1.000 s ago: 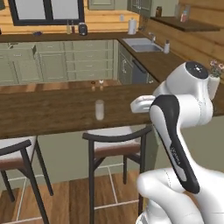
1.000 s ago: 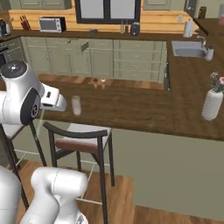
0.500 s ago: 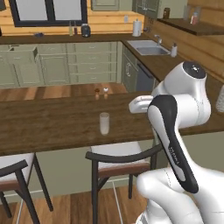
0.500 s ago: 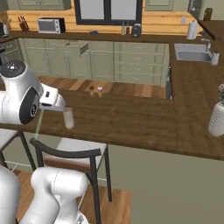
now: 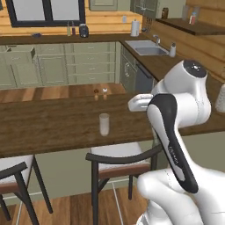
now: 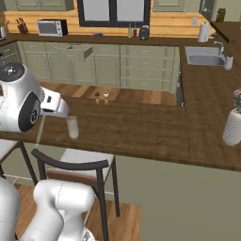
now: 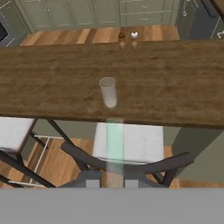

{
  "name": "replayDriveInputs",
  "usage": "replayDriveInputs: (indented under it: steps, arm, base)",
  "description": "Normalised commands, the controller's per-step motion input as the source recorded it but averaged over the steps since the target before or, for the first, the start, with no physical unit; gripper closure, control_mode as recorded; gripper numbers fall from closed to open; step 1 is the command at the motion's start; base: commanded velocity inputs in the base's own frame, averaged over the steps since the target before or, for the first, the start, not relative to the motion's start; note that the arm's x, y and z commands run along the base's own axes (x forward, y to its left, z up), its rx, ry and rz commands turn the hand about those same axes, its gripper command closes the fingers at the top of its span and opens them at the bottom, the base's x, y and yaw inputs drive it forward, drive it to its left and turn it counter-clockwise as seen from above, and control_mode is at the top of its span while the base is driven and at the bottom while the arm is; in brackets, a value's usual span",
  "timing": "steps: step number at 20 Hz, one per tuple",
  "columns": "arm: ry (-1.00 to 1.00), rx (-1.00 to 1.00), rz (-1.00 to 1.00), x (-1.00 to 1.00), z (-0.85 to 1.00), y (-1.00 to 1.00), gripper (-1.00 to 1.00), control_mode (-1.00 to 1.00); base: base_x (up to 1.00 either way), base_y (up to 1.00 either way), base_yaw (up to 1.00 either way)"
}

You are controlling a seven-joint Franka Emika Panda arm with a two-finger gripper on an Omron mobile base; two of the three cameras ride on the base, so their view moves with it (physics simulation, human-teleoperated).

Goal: Take a straw from the drawer in front and place it inside the glass cup on the dining counter.

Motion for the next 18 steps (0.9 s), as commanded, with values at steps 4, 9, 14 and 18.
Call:
replayDriveInputs:
  steps: [4, 9, 14, 18]
  arm:
    - [-0.29, 0.11, 0.3, 0.0, 0.58, -0.07, 1.0, -1.0]
    - [-0.36, 0.17, 0.55, 0.04, 0.36, -0.3, 1.0, -1.0]
    - [-0.25, 0.17, 0.57, 0.36, 0.11, -0.1, 1.0, -1.0]
    - [-0.12, 0.15, 0.51, 0.47, 0.0, 0.07, 1.0, -1.0]
  base:
    - [0.0, 0.0, 0.0]
    - [0.0, 0.0, 0.0]
    - [0.0, 0.0, 0.0]
    - [0.0, 0.0, 0.0]
